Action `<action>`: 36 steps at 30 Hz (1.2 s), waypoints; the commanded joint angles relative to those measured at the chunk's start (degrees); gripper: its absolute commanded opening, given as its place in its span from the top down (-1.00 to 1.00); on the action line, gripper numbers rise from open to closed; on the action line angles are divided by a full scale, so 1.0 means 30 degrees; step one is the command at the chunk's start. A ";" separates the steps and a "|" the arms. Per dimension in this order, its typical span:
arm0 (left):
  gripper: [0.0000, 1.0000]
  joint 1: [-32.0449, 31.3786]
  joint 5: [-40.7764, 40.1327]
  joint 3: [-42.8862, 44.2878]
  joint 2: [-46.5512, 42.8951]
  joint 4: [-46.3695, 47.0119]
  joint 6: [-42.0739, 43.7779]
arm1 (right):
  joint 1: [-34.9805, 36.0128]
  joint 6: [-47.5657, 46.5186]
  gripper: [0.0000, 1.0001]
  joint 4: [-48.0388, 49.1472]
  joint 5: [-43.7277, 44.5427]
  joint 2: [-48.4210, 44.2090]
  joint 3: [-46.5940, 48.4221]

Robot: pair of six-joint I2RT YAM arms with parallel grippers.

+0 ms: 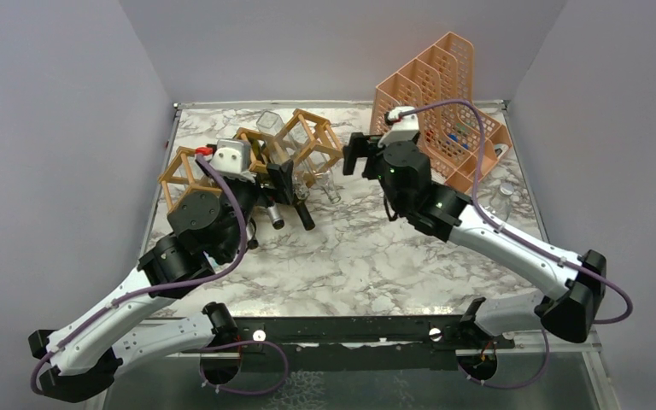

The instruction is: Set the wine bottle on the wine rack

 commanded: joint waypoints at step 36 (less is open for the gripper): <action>-0.98 -0.0051 0.2933 0.0243 0.2778 0.1178 -0.0382 | -1.3518 0.5405 -0.92 -0.9520 0.5370 -0.7152 -0.6183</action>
